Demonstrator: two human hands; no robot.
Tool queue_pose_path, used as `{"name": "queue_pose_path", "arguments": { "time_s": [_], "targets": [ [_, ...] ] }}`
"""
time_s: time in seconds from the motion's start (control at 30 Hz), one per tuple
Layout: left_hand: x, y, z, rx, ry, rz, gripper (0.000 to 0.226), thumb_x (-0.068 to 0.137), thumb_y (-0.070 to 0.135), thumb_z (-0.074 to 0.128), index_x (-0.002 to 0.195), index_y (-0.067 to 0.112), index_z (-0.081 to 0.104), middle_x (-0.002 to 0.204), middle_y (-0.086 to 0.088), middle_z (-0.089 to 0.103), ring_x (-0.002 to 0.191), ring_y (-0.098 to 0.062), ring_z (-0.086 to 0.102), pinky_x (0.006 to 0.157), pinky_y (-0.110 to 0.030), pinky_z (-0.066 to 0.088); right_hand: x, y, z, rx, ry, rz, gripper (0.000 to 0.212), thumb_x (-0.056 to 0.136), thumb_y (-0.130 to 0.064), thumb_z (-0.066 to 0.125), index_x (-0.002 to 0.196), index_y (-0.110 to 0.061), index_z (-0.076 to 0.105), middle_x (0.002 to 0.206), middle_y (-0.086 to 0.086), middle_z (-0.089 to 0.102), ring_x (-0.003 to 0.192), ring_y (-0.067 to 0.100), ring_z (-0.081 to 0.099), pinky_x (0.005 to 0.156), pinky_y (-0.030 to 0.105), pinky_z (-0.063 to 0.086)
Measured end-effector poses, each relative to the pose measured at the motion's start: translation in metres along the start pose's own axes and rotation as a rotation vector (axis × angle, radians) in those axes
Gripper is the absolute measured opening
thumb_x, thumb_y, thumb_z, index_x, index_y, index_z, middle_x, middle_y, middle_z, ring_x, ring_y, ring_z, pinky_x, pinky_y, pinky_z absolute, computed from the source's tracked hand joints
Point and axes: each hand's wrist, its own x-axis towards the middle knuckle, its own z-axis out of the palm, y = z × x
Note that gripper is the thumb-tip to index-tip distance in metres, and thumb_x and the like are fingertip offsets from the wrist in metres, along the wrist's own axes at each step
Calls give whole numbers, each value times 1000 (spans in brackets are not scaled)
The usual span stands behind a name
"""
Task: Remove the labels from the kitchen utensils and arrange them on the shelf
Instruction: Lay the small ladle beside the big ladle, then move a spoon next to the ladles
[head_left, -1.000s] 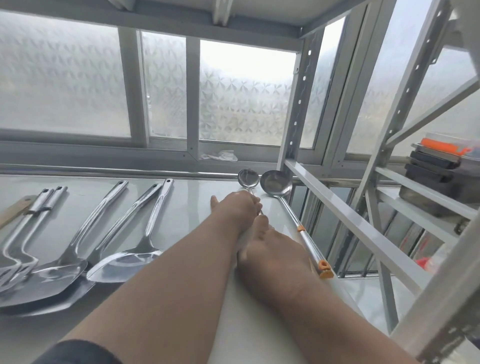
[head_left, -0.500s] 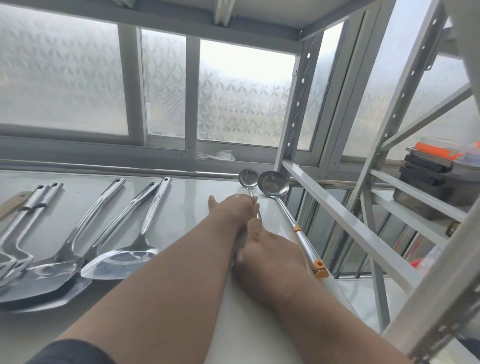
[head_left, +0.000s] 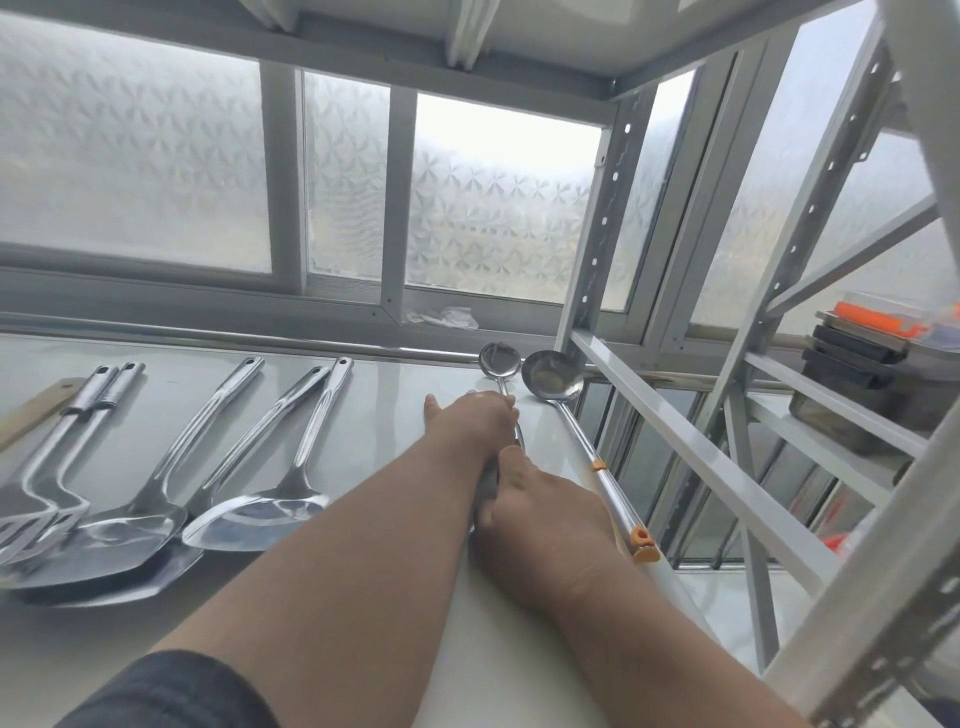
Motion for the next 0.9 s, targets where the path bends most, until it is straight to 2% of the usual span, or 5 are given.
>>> {"name": "queue_pose_path", "arguments": {
  "time_s": [0.33,0.5,0.6,0.73,0.9],
  "targets": [
    [-5,1,-2,7,18,-5,46,109,37,40,155,32,48,163,5,46,155,-19,34,128,-64,0,1,-1,-1,-3,5,32,26,93,-40,37,113,-25,45,124,6,65,106,33,64,75,41,38],
    [-22,-4,-7,44,44,-64,35,98,20,50,130,20,63,143,1,59,139,-25,51,125,-55,25,-2,0,-2,5,-1,41,41,96,-42,33,129,-23,47,133,7,60,116,33,61,78,41,36],
    [-43,-9,-29,109,105,-14,35,106,15,44,133,12,66,141,-7,59,132,-30,57,110,-41,48,-3,4,4,-71,-40,25,50,85,-38,29,123,-22,56,111,2,55,96,36,58,68,38,28],
    [-86,-39,-78,18,148,81,47,111,42,48,155,27,53,161,-2,50,149,-27,46,120,-36,38,-15,3,0,49,-34,15,39,86,-36,39,122,-22,47,120,-8,51,98,32,60,75,40,42],
    [-157,-129,-98,43,118,114,58,96,68,57,150,48,53,157,13,54,146,-15,50,122,-41,38,-34,-18,-11,184,-4,-179,50,93,-39,53,140,-34,38,130,-14,53,108,15,54,89,35,43]
  ]
}}
